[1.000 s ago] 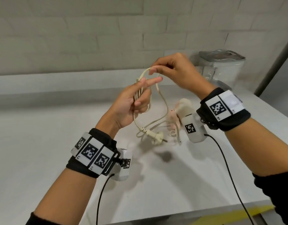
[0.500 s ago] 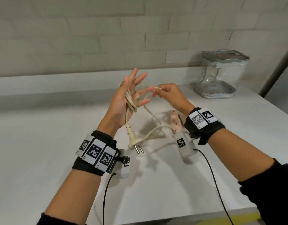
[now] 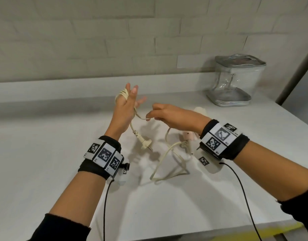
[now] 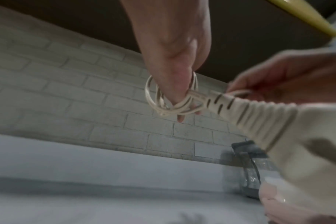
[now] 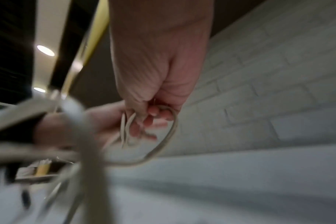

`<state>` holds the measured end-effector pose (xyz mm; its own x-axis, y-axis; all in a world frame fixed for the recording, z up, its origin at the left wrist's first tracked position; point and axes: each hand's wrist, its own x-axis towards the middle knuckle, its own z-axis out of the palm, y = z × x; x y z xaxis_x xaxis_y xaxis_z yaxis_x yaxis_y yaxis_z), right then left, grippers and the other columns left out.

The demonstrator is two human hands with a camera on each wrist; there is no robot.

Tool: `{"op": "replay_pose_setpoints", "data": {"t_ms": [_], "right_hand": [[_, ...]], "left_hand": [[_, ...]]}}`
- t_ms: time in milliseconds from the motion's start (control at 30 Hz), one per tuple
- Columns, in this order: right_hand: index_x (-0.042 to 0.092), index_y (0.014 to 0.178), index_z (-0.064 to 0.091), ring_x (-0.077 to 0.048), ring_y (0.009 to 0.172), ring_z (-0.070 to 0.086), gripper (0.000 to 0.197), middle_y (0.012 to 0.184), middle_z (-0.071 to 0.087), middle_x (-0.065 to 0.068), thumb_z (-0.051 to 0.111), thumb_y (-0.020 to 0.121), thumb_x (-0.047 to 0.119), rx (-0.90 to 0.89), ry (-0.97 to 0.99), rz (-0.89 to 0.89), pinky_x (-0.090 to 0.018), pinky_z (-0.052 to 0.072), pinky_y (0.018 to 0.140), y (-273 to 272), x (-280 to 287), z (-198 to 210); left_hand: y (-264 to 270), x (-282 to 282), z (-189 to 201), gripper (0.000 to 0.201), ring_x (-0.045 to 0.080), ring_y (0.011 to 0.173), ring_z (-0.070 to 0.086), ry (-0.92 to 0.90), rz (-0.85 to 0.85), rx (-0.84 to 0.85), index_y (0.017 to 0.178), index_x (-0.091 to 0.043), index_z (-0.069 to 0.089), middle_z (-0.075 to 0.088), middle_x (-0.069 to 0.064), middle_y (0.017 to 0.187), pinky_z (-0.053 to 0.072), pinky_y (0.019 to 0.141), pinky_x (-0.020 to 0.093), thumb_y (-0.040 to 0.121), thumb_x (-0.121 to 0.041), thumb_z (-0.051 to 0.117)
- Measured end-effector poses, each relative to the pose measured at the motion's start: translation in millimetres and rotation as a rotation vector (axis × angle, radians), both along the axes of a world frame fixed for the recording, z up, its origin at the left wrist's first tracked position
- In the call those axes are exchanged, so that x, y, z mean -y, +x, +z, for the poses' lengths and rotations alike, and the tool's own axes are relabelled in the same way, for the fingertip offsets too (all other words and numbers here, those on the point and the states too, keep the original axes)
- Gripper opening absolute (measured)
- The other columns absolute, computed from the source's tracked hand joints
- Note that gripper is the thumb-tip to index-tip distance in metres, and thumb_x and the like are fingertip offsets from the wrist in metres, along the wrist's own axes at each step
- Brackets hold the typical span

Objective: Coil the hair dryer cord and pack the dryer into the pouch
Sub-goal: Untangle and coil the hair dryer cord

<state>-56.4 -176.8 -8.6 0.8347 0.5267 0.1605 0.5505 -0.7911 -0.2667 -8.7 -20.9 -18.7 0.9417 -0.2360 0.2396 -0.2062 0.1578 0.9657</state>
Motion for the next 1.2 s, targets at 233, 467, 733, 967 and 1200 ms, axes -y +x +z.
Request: {"op": "replay_pose_setpoints", "data": {"t_ms": [233, 467, 733, 967, 1200], "right_hand": [[0.011, 0.097, 0.073, -0.006, 0.068, 0.048, 0.017, 0.082, 0.052, -0.005, 0.064, 0.083, 0.015, 0.247, 0.031, 0.082, -0.012, 0.034, 0.062, 5, 10, 75], [0.009, 0.097, 0.072, -0.004, 0.045, 0.035, 0.018, 0.060, 0.043, 0.005, 0.068, 0.080, 0.015, 0.006, 0.428, -0.103, -0.017, 0.030, 0.045, 14, 33, 85], [0.017, 0.099, 0.050, -0.030, 0.083, 0.057, 0.032, 0.092, 0.065, -0.009, 0.029, 0.098, 0.040, 0.278, -0.039, -0.404, -0.035, 0.037, 0.065, 11, 32, 36], [0.010, 0.091, 0.038, -0.029, 0.083, 0.052, 0.006, 0.092, 0.056, -0.016, 0.035, 0.094, 0.007, -0.049, 0.452, -0.396, -0.038, 0.046, 0.075, 6, 33, -23], [0.020, 0.088, 0.038, -0.027, 0.090, 0.056, 0.018, 0.079, 0.056, -0.008, 0.029, 0.100, 0.011, -0.397, 0.903, -0.248, -0.019, 0.048, 0.081, -9, 34, -44]], "left_hand": [[-13, -3, 10, 0.046, 0.011, 0.032, 0.054, 0.382, -0.137, 0.221, 0.112, 0.005, 0.051, 0.062, 0.022, 0.055, 0.047, 0.055, 0.029, 0.100, -0.033, 0.030], [-37, -3, 25, 0.048, 0.004, 0.023, 0.020, 0.318, -0.449, 0.068, 0.110, -0.013, 0.062, 0.031, -0.005, 0.026, 0.021, 0.034, 0.016, 0.086, -0.048, 0.041], [-36, -4, 39, 0.043, 0.004, 0.022, 0.035, -0.147, -0.562, -0.023, 0.121, -0.017, 0.056, 0.065, 0.001, 0.050, 0.016, 0.027, 0.015, 0.093, -0.025, 0.025], [-38, -4, 48, 0.045, 0.011, 0.079, 0.071, -0.248, -0.338, -0.033, 0.146, -0.025, 0.024, 0.061, -0.006, 0.119, 0.051, 0.048, 0.014, 0.101, -0.028, 0.024], [-21, -3, 41, 0.049, 0.027, 0.126, 0.050, -0.240, -0.158, -0.004, 0.148, -0.029, 0.015, 0.025, -0.005, 0.155, 0.047, 0.098, 0.029, 0.101, -0.026, 0.029]]}}
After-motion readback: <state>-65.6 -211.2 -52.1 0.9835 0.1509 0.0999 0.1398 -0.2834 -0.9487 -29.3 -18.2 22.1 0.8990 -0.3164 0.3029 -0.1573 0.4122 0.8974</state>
